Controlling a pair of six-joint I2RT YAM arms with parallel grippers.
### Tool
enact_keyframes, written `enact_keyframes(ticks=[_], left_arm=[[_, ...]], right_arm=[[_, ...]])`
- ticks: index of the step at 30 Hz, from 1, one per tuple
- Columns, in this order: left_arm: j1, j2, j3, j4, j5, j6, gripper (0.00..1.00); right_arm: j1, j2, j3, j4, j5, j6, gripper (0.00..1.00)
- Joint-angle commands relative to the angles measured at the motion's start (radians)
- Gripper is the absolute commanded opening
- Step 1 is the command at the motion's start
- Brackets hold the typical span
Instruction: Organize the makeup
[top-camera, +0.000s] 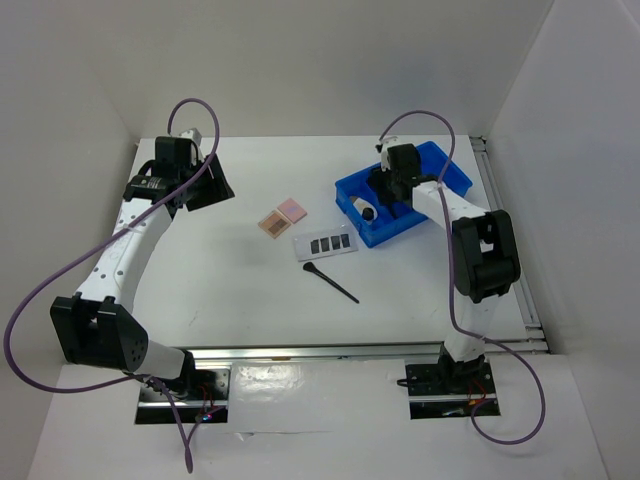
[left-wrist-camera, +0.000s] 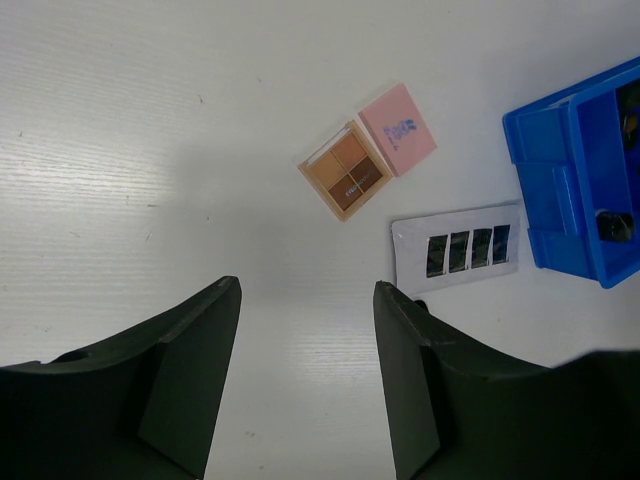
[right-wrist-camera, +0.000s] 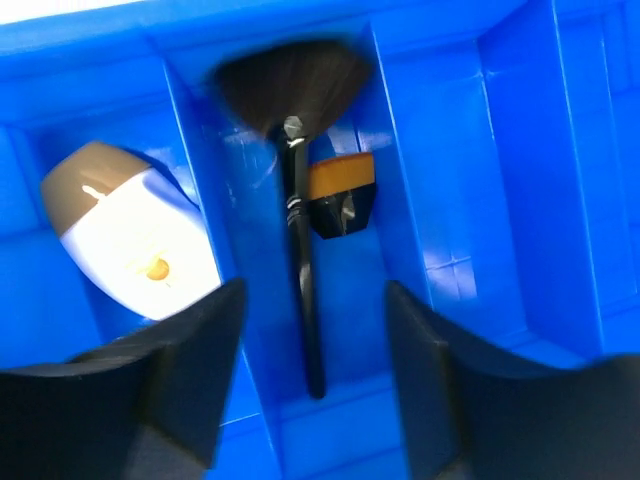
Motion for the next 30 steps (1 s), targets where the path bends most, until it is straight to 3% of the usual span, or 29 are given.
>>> enact_keyframes(ticks=[1,5,7,11,15,18,19,20,23,30], left_arm=[[0.002,-0.015,0.034,0.017,-0.002,0.01,0.69],[0.002,-0.024,0.034,0.017,-0.002,0.01,0.69],[0.002,-0.024,0.025,0.017,-0.002,0.01,0.69],[0.002,-0.033,0.025,0.017,-0.002,0.01,0.69],[0.002,-0.033,0.016,0.027,-0.002,0.01,0.69],[0.002,-0.033,0.007,0.037,0.007,0.01,0.69],[0.002,-0.033,0.007,0.037,0.007,0.01,0.69],[0.002,-0.033,0.007,0.037,0.007,0.01,0.69],[0.002,-0.033,0.007,0.037,0.007,0.01,0.69],[0.002,-0.055,-0.013,0.055,-0.002,0.001,0.73]], right_arm=[[0.016,-0.054,0.058,0.024,0.007,0.009,0.68],[0.036,-0.103,0.089,-0.008,0.036,0.027,0.71],[0.058,-0.128,0.098,-0.019,0.047,0.041,0.63],[0.138,-0.211,0.087,-0.076,0.047,0.108,0.39],[0.244,-0.336,-0.043,-0.116,-0.04,0.174,0.37],[0.342,-0.39,-0.156,-0.129,-0.096,0.196,0.52],[0.388,-0.424,-0.184,-0.129,-0.105,0.209,0.62],[0.388,-0.441,-0.212,-0.129,-0.105,0.21,0.62],[0.43,-0.504,-0.305,-0.105,-0.136,0.252,0.77],[0.514,-0.556,-0.437,-0.013,-0.03,0.358,0.82]])
